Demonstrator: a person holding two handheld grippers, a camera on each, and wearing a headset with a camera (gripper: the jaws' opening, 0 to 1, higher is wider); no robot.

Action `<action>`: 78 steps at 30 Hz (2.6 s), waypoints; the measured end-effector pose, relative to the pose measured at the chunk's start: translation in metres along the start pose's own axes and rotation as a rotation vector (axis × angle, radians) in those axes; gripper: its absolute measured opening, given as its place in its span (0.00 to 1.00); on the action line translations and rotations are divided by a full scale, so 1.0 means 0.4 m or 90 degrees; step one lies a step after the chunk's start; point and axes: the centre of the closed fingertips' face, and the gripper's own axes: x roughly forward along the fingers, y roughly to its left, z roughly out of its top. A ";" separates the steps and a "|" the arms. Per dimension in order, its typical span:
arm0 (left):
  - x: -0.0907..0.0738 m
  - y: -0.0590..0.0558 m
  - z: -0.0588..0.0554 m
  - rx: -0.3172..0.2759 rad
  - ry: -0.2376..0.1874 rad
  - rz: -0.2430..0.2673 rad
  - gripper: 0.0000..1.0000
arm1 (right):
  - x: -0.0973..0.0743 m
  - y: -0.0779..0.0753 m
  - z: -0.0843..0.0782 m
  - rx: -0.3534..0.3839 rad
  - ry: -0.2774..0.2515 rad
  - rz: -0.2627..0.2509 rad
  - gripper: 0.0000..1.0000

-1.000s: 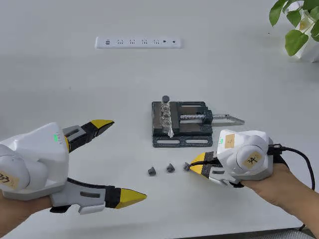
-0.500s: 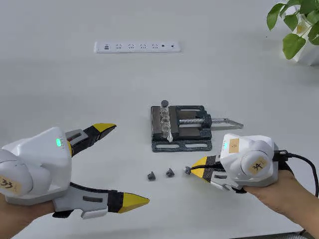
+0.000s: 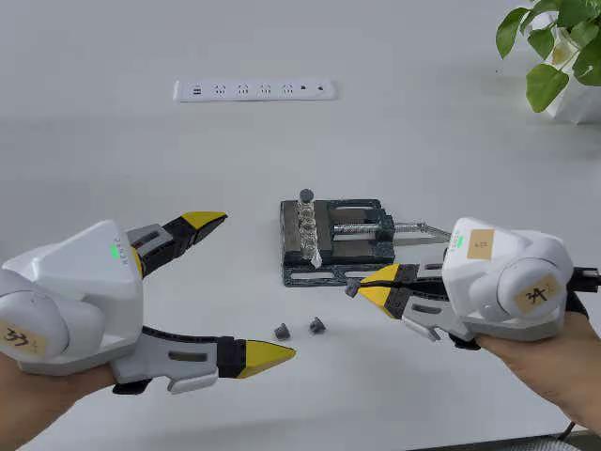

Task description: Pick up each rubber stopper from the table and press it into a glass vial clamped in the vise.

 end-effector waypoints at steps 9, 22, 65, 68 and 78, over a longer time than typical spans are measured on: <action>0.013 0.014 0.047 0.017 -0.023 0.038 0.78 | -0.041 0.011 0.095 0.029 -0.054 -0.033 0.00; 0.036 0.012 0.100 0.007 -0.045 0.068 0.50 | -0.073 0.007 0.176 0.079 -0.105 -0.080 0.00; 0.062 -0.012 0.175 -0.081 -0.116 0.053 0.05 | -0.093 0.013 0.253 0.162 -0.182 -0.082 0.00; 0.062 -0.014 0.175 -0.081 -0.116 0.051 0.05 | -0.093 0.015 0.253 0.164 -0.182 -0.081 0.00; 0.058 -0.012 0.172 -0.078 -0.113 0.048 0.04 | -0.091 0.020 0.256 0.160 -0.182 -0.076 0.00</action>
